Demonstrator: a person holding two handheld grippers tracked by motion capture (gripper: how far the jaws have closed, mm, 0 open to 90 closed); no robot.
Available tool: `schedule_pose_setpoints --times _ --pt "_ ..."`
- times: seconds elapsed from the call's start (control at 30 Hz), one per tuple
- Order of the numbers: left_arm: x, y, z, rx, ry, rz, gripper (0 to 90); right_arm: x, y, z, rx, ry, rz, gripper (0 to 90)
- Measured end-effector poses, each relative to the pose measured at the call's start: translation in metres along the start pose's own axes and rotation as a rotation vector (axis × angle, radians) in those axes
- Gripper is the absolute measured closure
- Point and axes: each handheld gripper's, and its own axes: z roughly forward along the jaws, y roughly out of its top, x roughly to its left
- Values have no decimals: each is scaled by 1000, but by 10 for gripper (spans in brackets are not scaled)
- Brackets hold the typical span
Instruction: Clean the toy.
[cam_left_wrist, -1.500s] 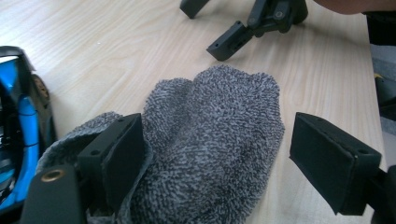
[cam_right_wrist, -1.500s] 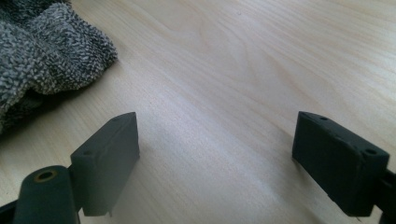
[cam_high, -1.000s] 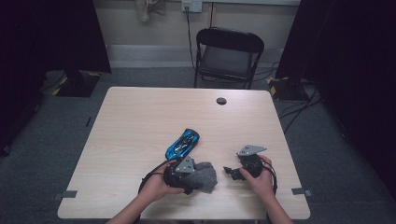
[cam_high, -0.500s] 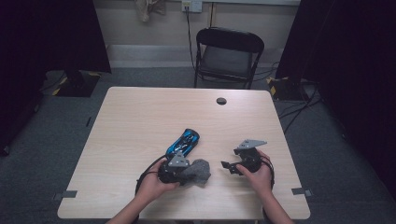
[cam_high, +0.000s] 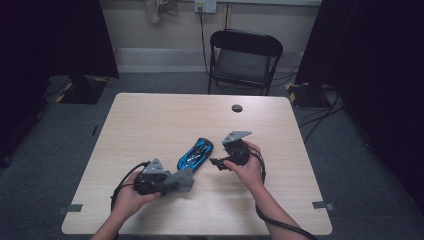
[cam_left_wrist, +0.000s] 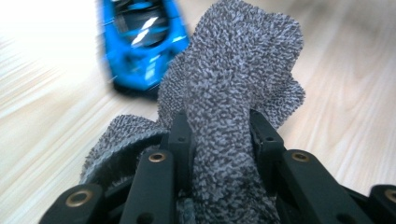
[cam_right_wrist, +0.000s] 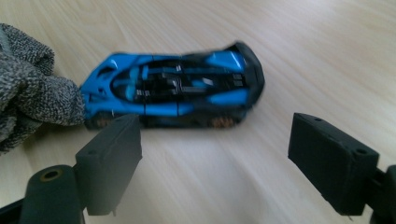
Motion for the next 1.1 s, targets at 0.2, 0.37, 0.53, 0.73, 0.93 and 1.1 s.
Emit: schedule_pose_setpoints --times 0.2,0.37,0.53,0.73,0.93,1.1 --pt "17 -9 -15 -24 65 -69 674 10 27 23 10 27 -35 160" --pt "24 -19 -10 2 70 -97 672 13 38 40 5 39 -46 164" --pt "25 -19 -5 2 61 -109 664 14 42 56 16 69 -63 154" --pt "25 -20 -3 1 54 -121 657 18 38 70 43 90 -76 145" --pt "25 -20 -2 2 52 -125 648 26 33 74 42 99 -151 102" --pt "25 -20 -1 2 55 -128 635 26 31 75 30 113 -176 71"
